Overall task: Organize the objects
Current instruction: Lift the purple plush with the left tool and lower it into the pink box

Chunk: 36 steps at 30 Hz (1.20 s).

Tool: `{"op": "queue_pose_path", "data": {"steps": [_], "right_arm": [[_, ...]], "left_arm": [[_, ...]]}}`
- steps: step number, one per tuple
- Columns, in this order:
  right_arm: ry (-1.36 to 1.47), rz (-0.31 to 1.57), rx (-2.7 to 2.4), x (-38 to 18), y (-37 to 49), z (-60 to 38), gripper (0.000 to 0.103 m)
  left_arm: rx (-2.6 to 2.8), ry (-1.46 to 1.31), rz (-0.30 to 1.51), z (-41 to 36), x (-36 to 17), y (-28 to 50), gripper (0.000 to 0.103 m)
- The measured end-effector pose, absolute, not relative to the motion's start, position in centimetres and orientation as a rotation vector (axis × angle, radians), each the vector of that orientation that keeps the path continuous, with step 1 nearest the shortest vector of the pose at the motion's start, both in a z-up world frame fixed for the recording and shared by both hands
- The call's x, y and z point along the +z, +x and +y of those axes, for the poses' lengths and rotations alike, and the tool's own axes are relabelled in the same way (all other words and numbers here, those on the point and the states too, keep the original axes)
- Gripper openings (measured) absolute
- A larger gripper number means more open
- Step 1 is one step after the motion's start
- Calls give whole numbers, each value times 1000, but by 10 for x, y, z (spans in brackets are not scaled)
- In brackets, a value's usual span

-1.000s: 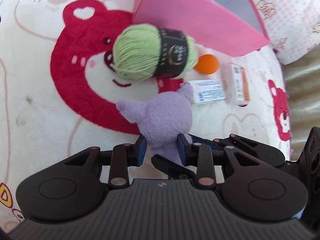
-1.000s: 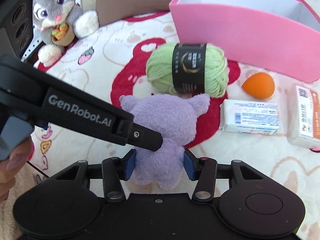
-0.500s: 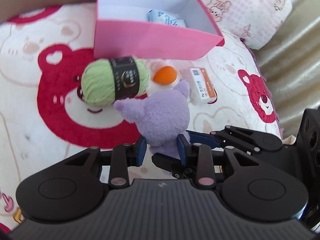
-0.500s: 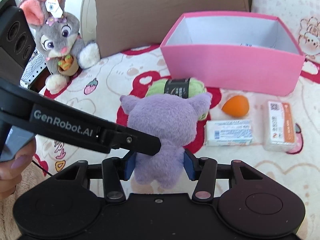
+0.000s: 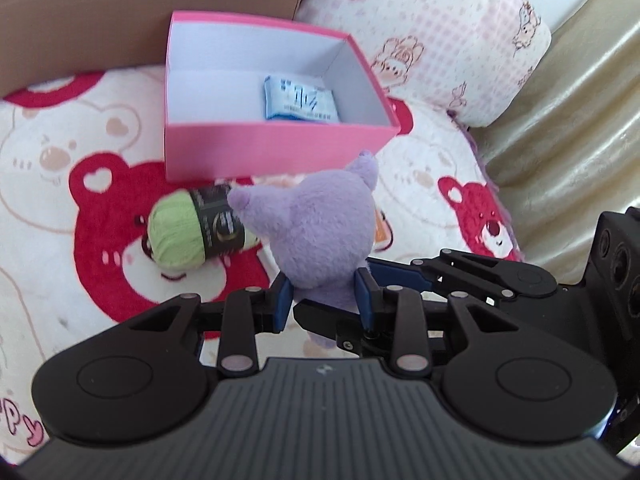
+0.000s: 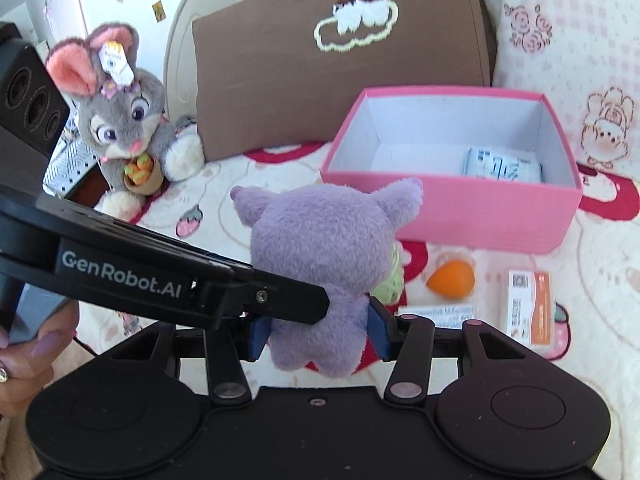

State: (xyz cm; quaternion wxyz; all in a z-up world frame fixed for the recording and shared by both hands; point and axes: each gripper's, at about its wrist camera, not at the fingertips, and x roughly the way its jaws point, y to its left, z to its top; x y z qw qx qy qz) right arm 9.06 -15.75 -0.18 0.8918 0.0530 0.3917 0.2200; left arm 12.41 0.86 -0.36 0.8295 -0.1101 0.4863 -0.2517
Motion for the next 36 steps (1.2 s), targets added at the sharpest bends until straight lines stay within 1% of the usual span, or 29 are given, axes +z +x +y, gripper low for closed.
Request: {"op": "queue_pose_path", "data": {"steps": [10, 18, 28, 33, 36], "right_arm": [[104, 782, 420, 40, 119, -162, 55], [110, 789, 413, 52, 159, -169, 55], [115, 846, 371, 58, 225, -178, 55], [128, 872, 358, 44, 261, -183, 55], [169, 845, 393, 29, 283, -188, 55]], "left_arm": [[-551, -249, 996, 6, 38, 157, 31], [-552, -205, 1032, -4, 55, 205, 33], [-432, -291, 1066, -17, 49, 265, 33], [-398, -295, 1088, -21, 35, 300, 33], [-344, -287, 1063, -20, 24, 319, 33]]}}
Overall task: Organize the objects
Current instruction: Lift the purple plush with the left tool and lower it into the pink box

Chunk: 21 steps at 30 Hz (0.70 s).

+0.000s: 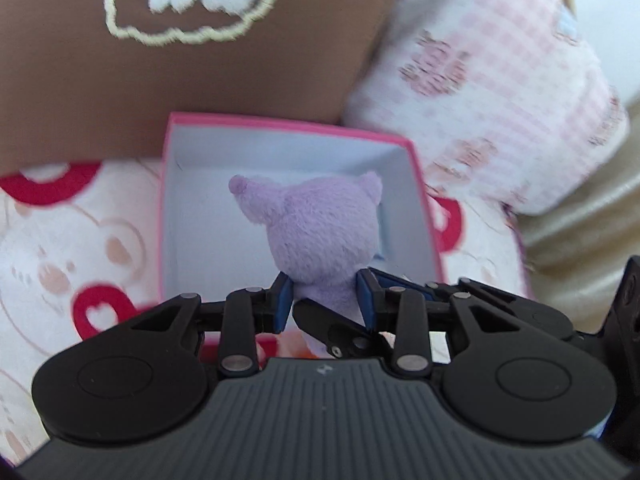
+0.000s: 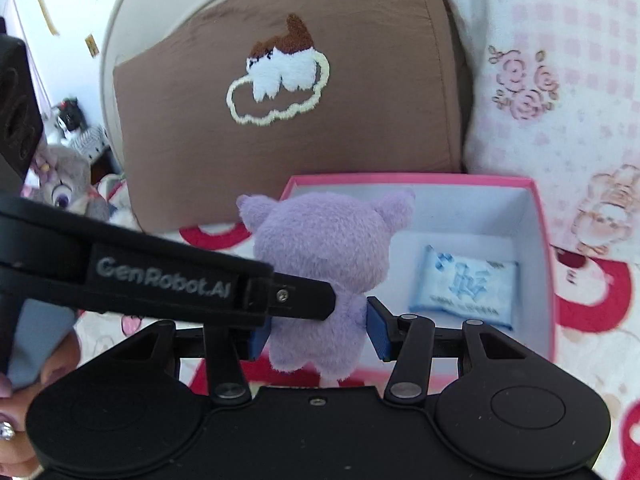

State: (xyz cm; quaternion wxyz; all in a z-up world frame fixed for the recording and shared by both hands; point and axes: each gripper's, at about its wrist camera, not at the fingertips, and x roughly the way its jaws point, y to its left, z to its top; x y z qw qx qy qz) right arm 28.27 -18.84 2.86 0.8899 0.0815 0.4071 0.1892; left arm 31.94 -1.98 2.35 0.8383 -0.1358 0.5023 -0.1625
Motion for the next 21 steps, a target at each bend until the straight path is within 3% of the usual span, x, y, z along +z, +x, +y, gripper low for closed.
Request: {"op": "queue_pose_path", "data": {"steps": [21], "right_arm": [[154, 997, 333, -65, 366, -184, 54]], "left_arm": [[-252, -310, 1166, -26, -88, 403, 33]]}}
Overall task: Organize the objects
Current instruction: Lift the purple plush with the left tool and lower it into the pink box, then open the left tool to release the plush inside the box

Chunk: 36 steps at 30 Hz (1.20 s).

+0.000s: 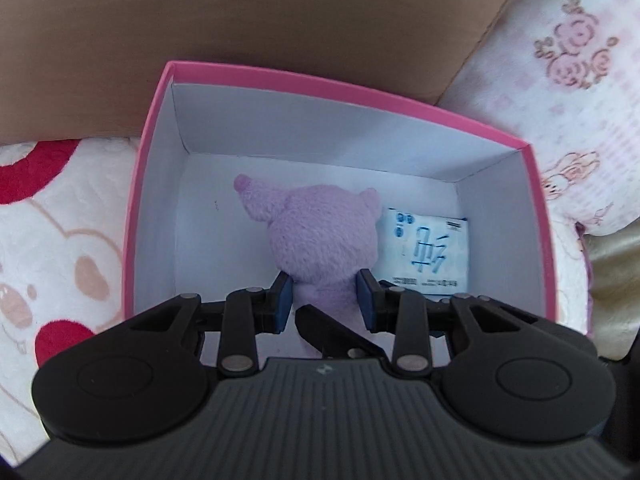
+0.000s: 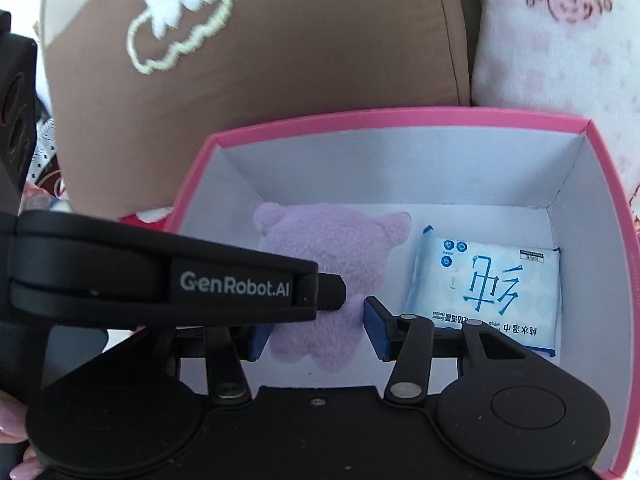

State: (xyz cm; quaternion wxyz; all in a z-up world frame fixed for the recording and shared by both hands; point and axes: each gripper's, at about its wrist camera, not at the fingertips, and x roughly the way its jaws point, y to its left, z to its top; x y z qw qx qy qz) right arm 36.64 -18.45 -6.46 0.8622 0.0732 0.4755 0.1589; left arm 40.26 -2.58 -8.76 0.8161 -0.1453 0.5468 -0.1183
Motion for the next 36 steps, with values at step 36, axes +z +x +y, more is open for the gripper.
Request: {"op": "queue_pose_path", "data": {"steps": [36], "right_arm": [[132, 942, 297, -23, 309, -230, 34]], "left_arm": [[-330, -245, 1054, -30, -66, 369, 43]]}}
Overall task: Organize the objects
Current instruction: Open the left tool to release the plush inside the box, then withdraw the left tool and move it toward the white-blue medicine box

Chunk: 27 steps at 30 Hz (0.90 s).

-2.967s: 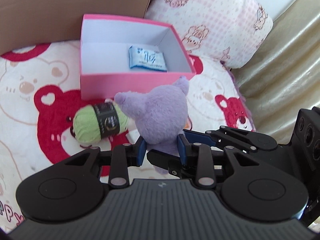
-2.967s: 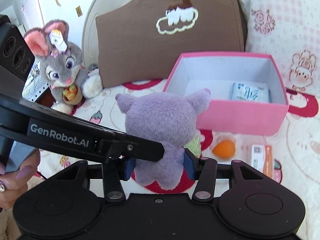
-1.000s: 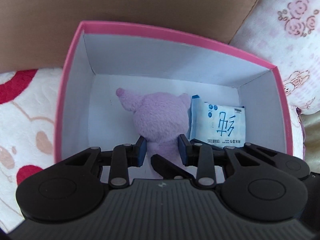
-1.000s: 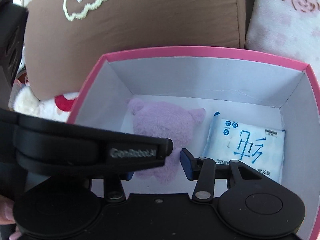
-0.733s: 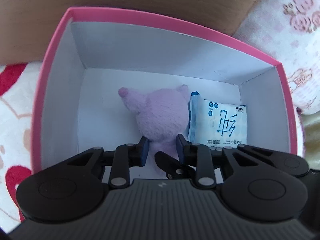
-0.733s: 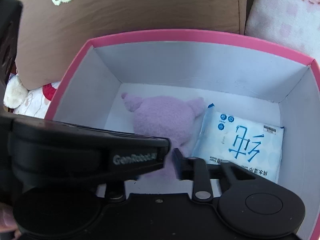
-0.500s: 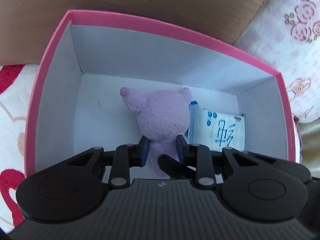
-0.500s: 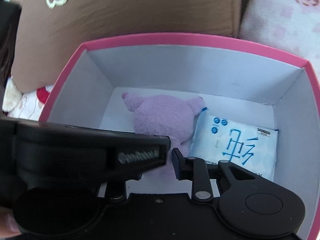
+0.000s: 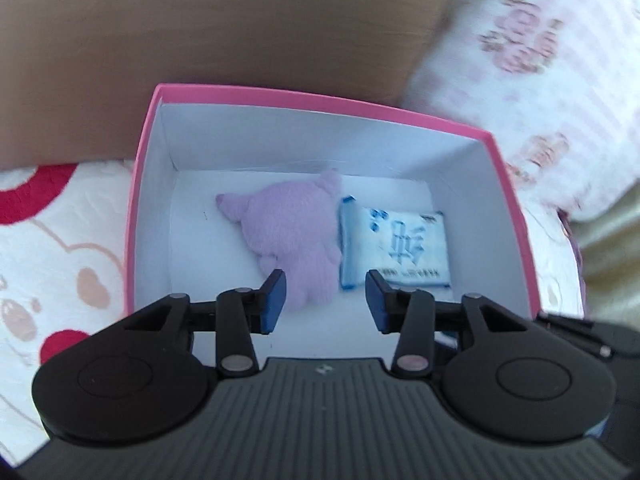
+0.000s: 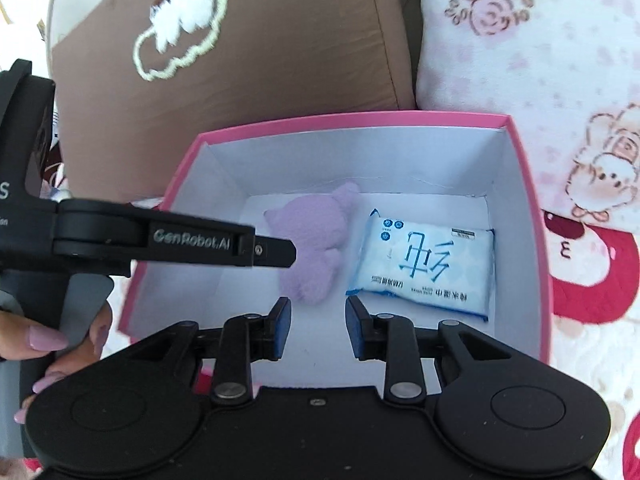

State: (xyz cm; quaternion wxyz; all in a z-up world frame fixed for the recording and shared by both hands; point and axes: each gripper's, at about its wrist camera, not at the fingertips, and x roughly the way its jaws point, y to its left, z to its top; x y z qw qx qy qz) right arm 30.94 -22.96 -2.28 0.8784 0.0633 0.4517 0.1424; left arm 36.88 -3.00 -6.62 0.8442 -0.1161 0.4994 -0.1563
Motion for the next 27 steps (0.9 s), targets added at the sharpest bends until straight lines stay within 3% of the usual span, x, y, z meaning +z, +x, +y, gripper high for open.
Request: {"op": "queue_pose_path", "data": {"steps": [19, 27], "right_arm": [[56, 820, 331, 74, 210, -227, 39], [18, 816, 329, 93, 175, -225, 47]], "left_arm": [[-385, -156, 1056, -18, 39, 252, 50], [-394, -103, 1054, -17, 69, 210, 56]]}}
